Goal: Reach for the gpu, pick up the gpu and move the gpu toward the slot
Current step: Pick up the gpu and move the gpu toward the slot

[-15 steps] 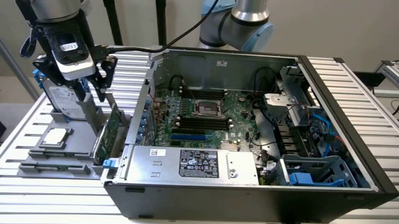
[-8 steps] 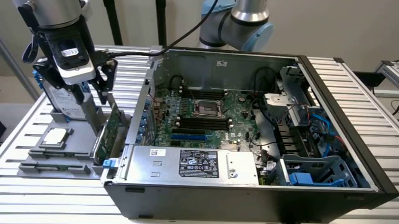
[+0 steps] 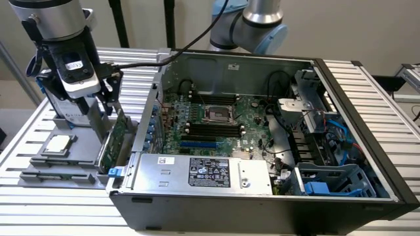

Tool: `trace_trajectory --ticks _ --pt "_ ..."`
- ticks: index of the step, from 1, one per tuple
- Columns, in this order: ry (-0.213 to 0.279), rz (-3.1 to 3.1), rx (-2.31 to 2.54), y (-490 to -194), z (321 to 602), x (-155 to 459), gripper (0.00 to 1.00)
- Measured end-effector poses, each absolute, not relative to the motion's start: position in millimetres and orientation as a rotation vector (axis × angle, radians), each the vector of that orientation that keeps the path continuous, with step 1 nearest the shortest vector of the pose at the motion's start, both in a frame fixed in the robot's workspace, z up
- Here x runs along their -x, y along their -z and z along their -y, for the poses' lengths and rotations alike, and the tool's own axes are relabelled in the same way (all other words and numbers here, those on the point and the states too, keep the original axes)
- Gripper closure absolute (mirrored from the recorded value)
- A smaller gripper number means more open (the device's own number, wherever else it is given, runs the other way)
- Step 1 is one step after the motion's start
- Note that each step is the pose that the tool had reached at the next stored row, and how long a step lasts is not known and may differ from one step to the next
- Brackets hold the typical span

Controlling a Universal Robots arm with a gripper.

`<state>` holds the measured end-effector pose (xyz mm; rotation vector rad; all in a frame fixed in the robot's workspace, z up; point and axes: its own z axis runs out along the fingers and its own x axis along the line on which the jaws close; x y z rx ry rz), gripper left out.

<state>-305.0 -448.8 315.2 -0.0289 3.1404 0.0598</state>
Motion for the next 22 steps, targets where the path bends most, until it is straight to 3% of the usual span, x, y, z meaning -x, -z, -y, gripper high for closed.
trace_trajectory --ticks 22 --pt "-0.059 -3.125 0.012 -275.2 453.3 306.8 0.46"
